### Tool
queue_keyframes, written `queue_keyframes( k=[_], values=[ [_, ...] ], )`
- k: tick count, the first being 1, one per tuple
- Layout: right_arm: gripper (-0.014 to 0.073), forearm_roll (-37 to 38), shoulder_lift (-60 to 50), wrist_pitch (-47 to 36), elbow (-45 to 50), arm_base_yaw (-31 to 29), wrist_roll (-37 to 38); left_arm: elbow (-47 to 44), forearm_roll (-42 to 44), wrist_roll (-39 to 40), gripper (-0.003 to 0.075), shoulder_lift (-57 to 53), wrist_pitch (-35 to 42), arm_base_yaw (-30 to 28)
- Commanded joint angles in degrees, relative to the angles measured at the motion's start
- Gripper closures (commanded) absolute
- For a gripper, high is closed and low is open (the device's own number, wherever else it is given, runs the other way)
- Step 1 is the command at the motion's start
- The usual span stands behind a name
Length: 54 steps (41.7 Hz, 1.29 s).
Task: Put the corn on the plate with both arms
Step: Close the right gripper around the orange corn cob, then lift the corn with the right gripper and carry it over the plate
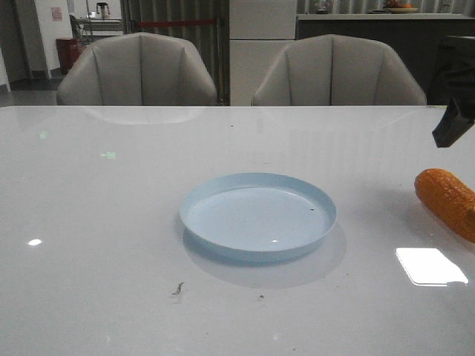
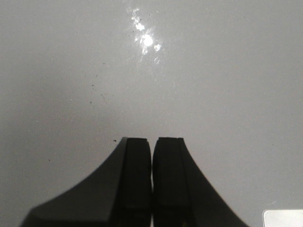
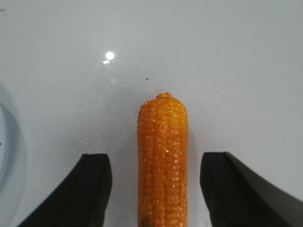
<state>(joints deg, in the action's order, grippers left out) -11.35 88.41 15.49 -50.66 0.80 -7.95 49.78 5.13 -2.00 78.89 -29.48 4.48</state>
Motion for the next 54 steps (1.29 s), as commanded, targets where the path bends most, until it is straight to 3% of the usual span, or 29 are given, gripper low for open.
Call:
queue_keyframes(
  k=[1, 27, 30, 39, 47, 54],
  values=[
    [0.0074, 0.4, 2.3, -2.4, -4.0, -0.5, -0.1, 1.4, 0.2, 0.5, 0.0608, -2.0, 0.7, -0.1],
    [0.0079, 0.5, 12.4, -3.4, -6.2, -0.5, -0.1, 1.4, 0.2, 0.5, 0.0608, -2.0, 0.3, -0.1],
    [0.0111, 0.5, 12.9, -3.7, -6.4, -0.5, -0.1, 1.4, 0.2, 0.5, 0.0608, -2.0, 0.3, -0.1],
    [0.0314, 3.3, 14.1, -4.7, -6.6, -0.5, -0.1, 1.4, 0.2, 0.5, 0.0608, -2.0, 0.3, -0.1],
    [0.0328, 4.3, 13.9, -4.4, -10.9, 0.9, -0.4, 1.4, 0.2, 0.5, 0.0608, -2.0, 0.3, -0.1],
    [0.0328, 5.9, 13.9, 0.0, -17.4, 6.1, -4.0, 1.4, 0.2, 0.5, 0.0608, -2.0, 0.3, -0.1]
  ],
)
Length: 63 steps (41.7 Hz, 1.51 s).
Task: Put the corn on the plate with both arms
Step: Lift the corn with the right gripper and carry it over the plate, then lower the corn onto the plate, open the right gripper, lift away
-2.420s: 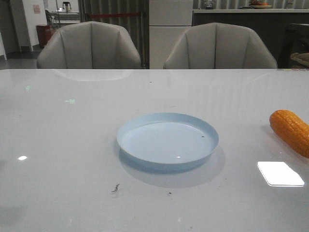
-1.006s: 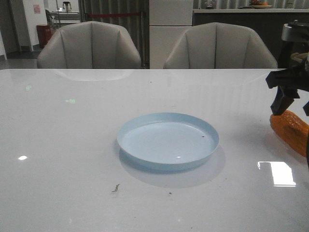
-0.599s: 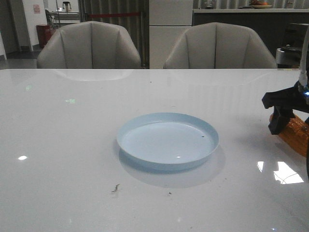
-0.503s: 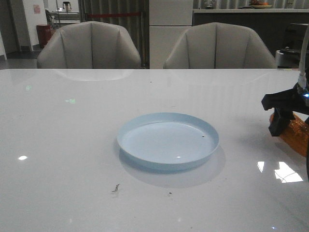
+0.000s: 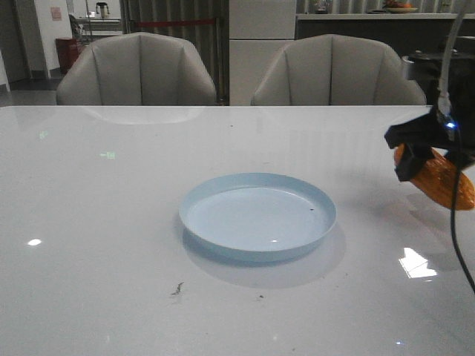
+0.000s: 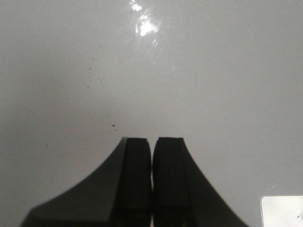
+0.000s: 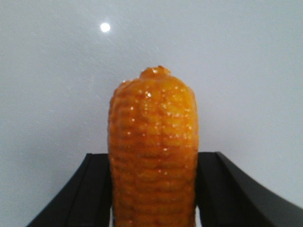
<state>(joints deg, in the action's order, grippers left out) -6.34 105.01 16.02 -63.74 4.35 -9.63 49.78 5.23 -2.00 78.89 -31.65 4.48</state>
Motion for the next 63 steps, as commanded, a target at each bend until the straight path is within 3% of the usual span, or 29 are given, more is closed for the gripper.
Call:
queue_keyframes(
  k=[1, 17, 27, 31, 39, 53, 63],
  values=[
    [0.0328, 0.9, -2.7, -0.1, -5.0, 3.8, -2.9, 1.4, 0.1, 0.5, 0.0608, -2.0, 2.4, -0.1],
    [0.0328, 0.9, -2.0, 0.8, -9.0, 19.4, -3.4, 1.4, 0.1, 0.5, 0.0608, -2.0, 2.3, -0.1],
    [0.0322, 0.9, 1.6, 0.8, -9.0, 24.1, -3.4, 1.4, 0.1, 0.5, 0.0608, -2.0, 1.8, -0.1],
    [0.0260, 0.9, 3.4, 0.8, -9.0, 24.4, -3.4, 1.4, 0.1, 0.5, 0.0608, -2.0, 0.9, -0.1],
    [0.0003, 0.8, 4.9, 0.7, -9.0, 24.5, -3.4, 1.4, 0.1, 0.5, 0.0608, -2.0, 0.0, -0.1],
    [0.0012, -0.1, -0.6, 1.3, -12.5, 23.8, -3.1, 1.4, 0.1, 0.5, 0.0608, -2.0, 0.0, -0.1],
    [0.0012, -3.7, -12.7, 6.0, -13.5, 16.7, -1.9, 1.4, 0.1, 0.5, 0.0608, -2.0, 0.0, -0.1]
  ],
)
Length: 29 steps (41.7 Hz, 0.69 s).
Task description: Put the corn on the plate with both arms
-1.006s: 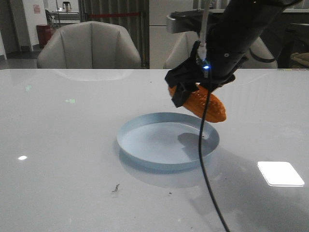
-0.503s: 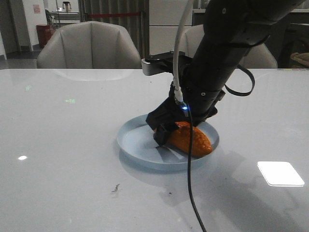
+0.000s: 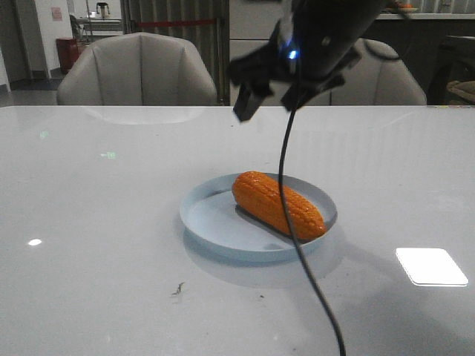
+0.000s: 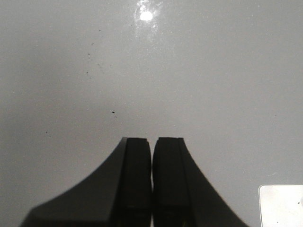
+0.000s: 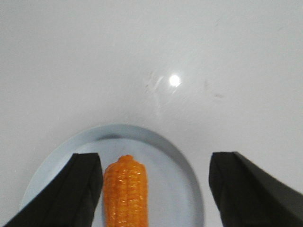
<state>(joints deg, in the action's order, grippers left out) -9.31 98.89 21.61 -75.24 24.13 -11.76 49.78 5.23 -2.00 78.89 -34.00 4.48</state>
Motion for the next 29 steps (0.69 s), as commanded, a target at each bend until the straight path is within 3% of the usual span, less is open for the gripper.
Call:
queue_keyframes(
  k=[1, 9, 19, 29],
  values=[
    [0.0012, -0.7, -8.2, 3.0, -2.0, -4.9, 0.3, 1.4, 0.1, 0.5, 0.0608, -2.0, 2.6, -0.1],
    [0.0012, -0.7, -16.7, 12.1, 3.1, -15.7, 0.3, 1.5, -0.4, 0.5, 0.0608, -2.0, 4.5, -0.1],
    [0.0012, -2.0, -30.6, 5.9, 22.6, -26.7, 0.3, 1.5, -0.4, 0.5, 0.0608, -2.0, 6.2, -0.1],
    [0.0012, -3.1, -44.4, 1.7, 38.6, -30.8, 0.3, 1.5, -2.3, 0.5, 0.0608, -2.0, 9.3, -0.1]
  ],
)
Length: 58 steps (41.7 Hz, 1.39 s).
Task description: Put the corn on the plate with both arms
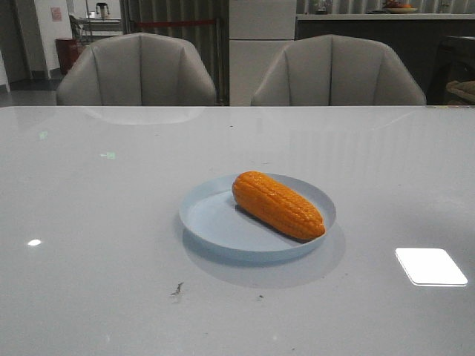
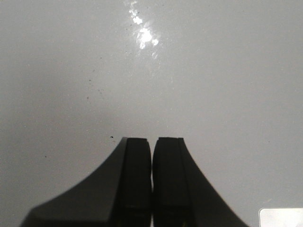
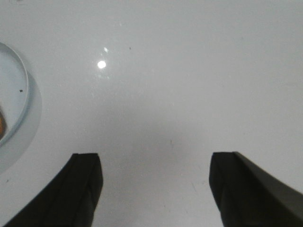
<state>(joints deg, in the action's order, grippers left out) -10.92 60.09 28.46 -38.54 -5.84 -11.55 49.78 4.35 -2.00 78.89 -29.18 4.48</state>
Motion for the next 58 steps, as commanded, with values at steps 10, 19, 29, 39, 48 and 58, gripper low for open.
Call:
queue_keyframes(
  k=[10, 19, 29, 39, 48, 58],
  values=[
    [0.0012, -1.9, -11.9, -0.7, 5.0, -0.8, 0.0, 1.5, -4.4, 0.5, 0.0621, -2.0, 6.8, 0.3],
    [0.0012, -1.9, -11.9, 1.6, 5.0, -0.8, 0.0, 1.5, -7.4, 0.5, 0.0621, -2.0, 6.8, 0.3],
    [0.0012, -1.9, -11.8, 1.6, 5.0, -0.8, 0.0, 1.5, -11.9, 0.5, 0.0624, -2.0, 6.2, 0.3],
    [0.0012, -1.9, -11.8, 1.6, 5.0, -0.8, 0.0, 1.5, -11.9, 0.5, 0.0627, -2.0, 6.4, 0.3],
    [0.0012, -1.9, -11.8, 1.6, 5.0, -0.8, 0.0, 1.5, -11.9, 0.5, 0.0626, -2.0, 8.3, 0.3],
    [0.0012, -1.9, -11.8, 1.6, 5.0, -0.8, 0.0, 1.2, -10.5, 0.5, 0.0627, -4.1, 8.0, 0.3]
  ],
)
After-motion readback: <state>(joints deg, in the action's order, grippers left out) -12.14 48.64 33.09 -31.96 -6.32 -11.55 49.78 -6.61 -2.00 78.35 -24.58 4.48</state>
